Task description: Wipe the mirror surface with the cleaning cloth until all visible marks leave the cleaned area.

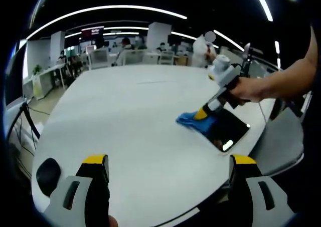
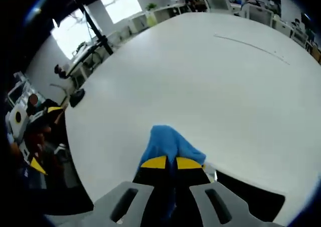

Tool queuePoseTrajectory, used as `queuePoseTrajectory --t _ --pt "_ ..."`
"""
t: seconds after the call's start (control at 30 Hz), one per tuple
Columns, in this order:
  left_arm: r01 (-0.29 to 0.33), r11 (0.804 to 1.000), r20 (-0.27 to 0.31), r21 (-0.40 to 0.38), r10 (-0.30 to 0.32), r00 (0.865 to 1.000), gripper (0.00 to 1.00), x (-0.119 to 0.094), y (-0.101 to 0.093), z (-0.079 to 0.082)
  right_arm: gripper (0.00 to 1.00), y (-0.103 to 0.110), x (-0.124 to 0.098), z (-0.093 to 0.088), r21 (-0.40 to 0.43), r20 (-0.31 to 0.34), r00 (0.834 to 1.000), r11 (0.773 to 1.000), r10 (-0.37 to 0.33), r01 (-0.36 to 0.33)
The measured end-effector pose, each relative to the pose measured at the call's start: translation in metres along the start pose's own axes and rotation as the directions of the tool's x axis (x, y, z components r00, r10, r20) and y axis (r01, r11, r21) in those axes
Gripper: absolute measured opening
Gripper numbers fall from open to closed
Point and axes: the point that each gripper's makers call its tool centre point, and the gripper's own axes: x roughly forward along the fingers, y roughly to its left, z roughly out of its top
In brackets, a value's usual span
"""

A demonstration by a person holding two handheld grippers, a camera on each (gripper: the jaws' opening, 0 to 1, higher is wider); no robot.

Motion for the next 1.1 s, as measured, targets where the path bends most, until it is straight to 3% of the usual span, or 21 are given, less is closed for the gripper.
queuePoseTrajectory --t 1.1 --pt "-0.002 1.000 0.000 0.019 0.002 1.000 1.00 -0.0010 0.0020 0.0067 0.00 -0.0076 -0.0054 -0.0044 -0.041 -0.012 1.000 0.999 0.012 -0.012"
